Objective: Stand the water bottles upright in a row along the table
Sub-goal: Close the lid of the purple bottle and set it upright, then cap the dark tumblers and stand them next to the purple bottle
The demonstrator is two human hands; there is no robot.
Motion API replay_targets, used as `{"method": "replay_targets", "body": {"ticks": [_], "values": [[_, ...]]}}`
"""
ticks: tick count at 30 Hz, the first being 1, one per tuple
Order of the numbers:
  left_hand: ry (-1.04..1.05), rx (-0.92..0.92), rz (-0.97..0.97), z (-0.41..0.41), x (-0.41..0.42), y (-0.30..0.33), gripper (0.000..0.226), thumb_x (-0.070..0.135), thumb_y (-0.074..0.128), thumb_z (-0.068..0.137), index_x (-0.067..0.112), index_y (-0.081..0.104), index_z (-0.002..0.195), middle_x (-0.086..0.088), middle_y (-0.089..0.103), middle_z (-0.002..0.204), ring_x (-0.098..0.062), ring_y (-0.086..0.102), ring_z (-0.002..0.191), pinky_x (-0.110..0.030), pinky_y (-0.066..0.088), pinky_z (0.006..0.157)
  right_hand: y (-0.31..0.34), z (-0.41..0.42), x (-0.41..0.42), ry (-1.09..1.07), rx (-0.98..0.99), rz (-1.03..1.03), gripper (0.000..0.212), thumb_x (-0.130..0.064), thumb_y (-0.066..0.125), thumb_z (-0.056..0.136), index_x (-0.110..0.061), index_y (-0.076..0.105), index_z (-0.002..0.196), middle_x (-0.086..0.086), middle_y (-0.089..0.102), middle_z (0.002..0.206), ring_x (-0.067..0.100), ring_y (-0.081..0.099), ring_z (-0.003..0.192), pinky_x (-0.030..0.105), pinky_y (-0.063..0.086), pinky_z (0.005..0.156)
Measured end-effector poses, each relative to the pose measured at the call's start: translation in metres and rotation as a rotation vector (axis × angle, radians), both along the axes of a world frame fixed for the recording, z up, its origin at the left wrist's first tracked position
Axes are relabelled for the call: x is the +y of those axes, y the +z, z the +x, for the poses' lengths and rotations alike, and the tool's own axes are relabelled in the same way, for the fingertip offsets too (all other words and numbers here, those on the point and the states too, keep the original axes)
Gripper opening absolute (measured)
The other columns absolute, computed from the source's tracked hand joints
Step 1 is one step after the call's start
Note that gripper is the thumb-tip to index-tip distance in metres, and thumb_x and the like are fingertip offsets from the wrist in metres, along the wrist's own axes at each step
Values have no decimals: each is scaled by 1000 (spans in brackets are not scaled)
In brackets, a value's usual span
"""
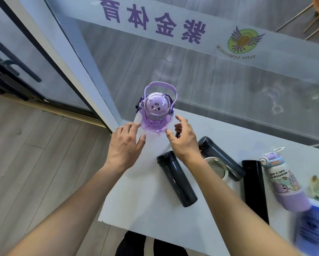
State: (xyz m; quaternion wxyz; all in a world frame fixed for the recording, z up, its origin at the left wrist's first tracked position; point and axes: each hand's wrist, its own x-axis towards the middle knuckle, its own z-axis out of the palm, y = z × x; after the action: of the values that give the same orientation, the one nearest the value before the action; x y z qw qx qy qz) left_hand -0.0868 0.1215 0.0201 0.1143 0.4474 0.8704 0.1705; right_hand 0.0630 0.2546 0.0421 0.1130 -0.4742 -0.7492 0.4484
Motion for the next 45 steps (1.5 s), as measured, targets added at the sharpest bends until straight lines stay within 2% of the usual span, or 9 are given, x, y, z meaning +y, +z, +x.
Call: {"method": "replay_targets", "body": {"ticks": [4,6,9,13,18,30,37,42,45], "values": [[-75,94,-65,23,-31,-5,46,40,45,90,15,56,127,-9,60,126,-32,52,114,-46,43,93,-14,9,-24,92,-112,39,58,-32,60,93,-25,40,147,6,53,126,19,54,116,37,45,102],[-99,100,-95,34,-45,-8,43,37,45,90,16,57,126,-9,59,127,-32,51,117,-45,41,96,-24,11,-33,162,-304,111,63,-35,59,90,-24,36,148,10,52,130,30,52,120,42,43,102],[-119,98,-107,48,-63,-10,41,36,42,88,18,61,120,-7,60,126,-30,51,118,-44,38,97,-37,10,-45,239,-600,210,72,-44,61,85,-20,31,146,13,51,127,35,50,118,44,39,96],[-137,112,-104,59,-84,-5,38,34,47,86,19,63,118,-6,61,121,-29,52,117,-42,36,98,-51,6,-52,276,-757,150,81,-54,64,83,-17,28,146,15,50,130,36,51,121,44,39,95],[-154,113,-115,67,-110,1,35,32,50,86,21,63,116,-3,61,117,-27,52,115,-39,33,98,-50,7,-60,236,-680,97,76,-50,65,82,-16,34,142,14,53,128,36,53,119,42,42,95],[-205,60,-29,66,-106,29,29,28,62,84,24,64,112,2,64,111,-21,55,109,-39,40,96,23,35,-71,13,-334,265,81,-52,76,73,-20,47,142,7,59,125,30,51,117,39,42,101],[-199,49,0,65,-87,33,29,31,55,84,25,64,111,3,63,108,-23,56,107,-39,41,96,38,40,-26,-9,-200,196,70,-36,84,67,-20,55,129,6,60,116,26,58,107,37,51,94],[-126,75,19,66,-67,33,29,31,53,83,24,65,108,4,63,104,-23,57,103,-39,43,92,35,37,24,-1,-117,217,65,-28,84,69,-20,54,126,5,60,114,25,57,106,27,43,86],[-87,77,-3,71,-56,33,31,34,49,84,24,65,108,4,63,104,-23,57,101,-39,42,91,30,33,51,9,-98,225,68,-28,84,69,-20,54,129,6,60,119,24,57,109,26,42,88]]}}
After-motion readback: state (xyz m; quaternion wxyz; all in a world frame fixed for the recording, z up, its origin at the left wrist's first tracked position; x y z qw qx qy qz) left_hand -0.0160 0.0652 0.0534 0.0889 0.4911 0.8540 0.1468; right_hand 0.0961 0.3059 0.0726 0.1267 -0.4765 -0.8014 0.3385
